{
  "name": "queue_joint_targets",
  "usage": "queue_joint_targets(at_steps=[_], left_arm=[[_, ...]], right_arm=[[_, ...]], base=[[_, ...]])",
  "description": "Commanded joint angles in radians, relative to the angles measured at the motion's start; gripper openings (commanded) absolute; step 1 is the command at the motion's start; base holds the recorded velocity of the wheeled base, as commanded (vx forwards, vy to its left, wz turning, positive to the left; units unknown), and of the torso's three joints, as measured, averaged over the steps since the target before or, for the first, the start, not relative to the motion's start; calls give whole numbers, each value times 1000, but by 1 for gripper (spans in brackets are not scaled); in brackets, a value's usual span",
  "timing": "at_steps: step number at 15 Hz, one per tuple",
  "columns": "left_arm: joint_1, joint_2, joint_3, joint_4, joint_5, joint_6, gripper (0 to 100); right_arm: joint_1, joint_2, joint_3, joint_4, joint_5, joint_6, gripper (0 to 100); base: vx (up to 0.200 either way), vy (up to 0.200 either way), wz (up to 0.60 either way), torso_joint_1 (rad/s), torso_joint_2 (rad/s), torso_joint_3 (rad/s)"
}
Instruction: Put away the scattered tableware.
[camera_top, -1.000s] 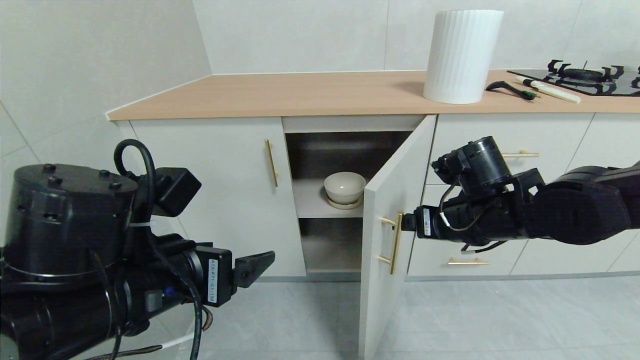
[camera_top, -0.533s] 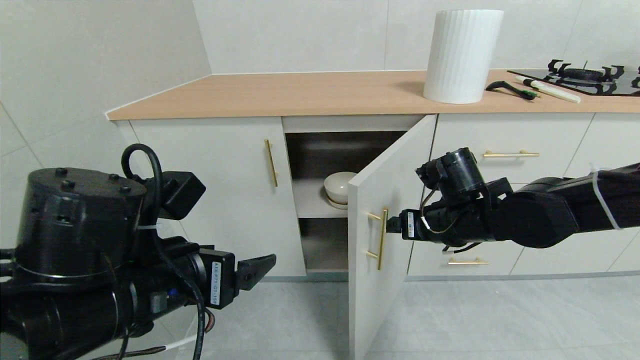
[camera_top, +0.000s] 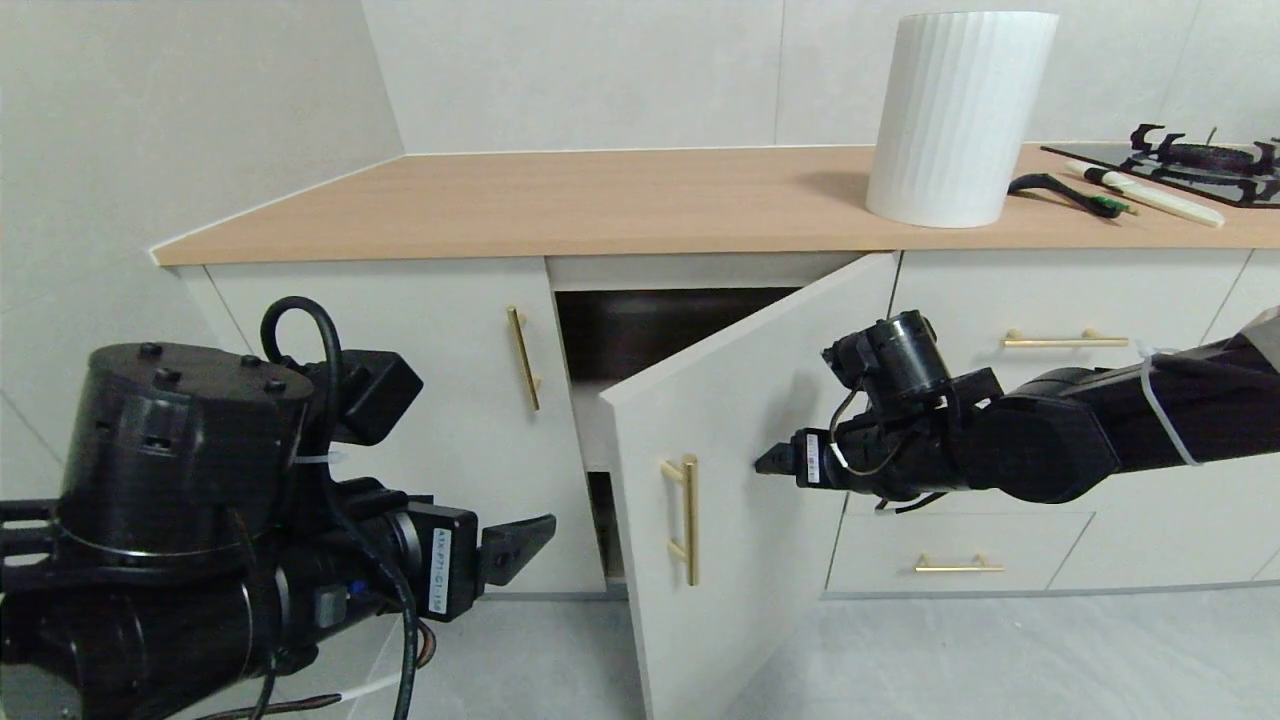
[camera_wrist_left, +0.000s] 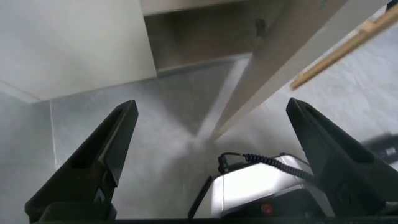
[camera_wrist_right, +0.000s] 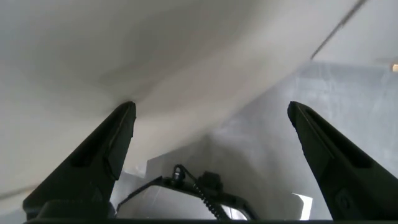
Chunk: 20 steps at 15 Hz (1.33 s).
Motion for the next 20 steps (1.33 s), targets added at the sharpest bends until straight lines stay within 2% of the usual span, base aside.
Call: queue_joint_targets(at_steps=[1,4,11,18,20], left_arm=[[0,11,0,0,0,0,100],[0,6,0,0,0,0,100],[0,-6,-2,-2,2,1,100],[0,-12,-3,0,0,1,100],[0,-12,-3,0,2,1,100]], right_arm=[[1,0,6,-11,-1,3,100],[6,5,-3,-23,0,45,100],[8,65,-13,-197,0,157,100],[3,140,-140,-200,-12,327,100],[-2,169,-177,-201,-52,350,100]], base=[[0,0,0,0,0,0],[0,0,0,0,0,0],[0,0,0,0,0,0],[0,0,0,0,0,0],[0,0,0,0,0,0]])
